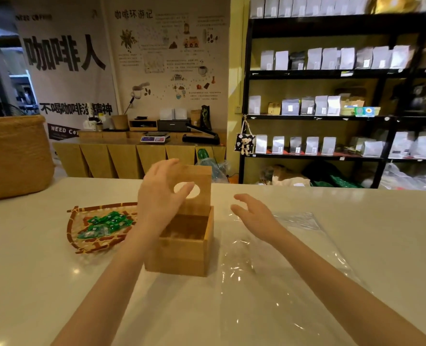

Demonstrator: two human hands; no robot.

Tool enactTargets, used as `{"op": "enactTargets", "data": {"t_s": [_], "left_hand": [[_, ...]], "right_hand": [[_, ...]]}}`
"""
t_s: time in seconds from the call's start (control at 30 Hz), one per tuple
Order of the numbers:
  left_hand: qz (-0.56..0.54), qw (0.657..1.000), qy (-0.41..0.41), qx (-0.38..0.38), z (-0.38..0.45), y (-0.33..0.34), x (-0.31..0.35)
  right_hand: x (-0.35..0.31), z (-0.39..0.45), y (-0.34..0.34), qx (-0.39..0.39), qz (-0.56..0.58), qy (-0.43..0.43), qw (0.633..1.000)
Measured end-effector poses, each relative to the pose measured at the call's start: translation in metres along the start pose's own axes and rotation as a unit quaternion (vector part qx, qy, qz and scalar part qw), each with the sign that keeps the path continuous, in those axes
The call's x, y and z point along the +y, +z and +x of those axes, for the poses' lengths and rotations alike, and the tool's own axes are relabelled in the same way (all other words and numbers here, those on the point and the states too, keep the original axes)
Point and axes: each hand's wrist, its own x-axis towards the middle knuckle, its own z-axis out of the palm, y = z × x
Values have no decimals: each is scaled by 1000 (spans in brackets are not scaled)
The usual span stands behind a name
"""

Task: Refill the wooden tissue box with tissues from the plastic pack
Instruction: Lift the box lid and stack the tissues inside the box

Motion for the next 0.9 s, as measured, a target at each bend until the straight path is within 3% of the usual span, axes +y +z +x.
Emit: {"op": "enactTargets", "data": {"t_s": [0.03, 0.1, 0.2, 0.3, 0.43, 0.63, 0.8, 0.9], "left_hand": [[-4, 997, 71, -10, -9, 0, 15], [-31, 974, 166, -150, -33, 5, 41], [7, 879, 230, -419, -69, 26, 59], [44, 805, 259, -532, -93, 50, 56], [71, 775, 298, -553, -108, 64, 50], [60, 769, 335, -541, -129, 72, 68], [61, 776, 349, -522, -142, 87, 82], [78, 775, 356, -517, -144, 93, 83]], "right_hand": [[10, -6, -8, 15, -72, 3, 997], [32, -17, -19, 20, -220, 37, 975], [59, -39, -25, -11, -321, 133, 938], [74, -61, -27, -33, -339, 161, 926], [84, -70, -35, -57, -339, 105, 933], [98, -61, -53, -137, -278, 46, 950], [95, -67, -53, -62, -272, -20, 960], [83, -83, -60, -4, -178, -32, 983]]}}
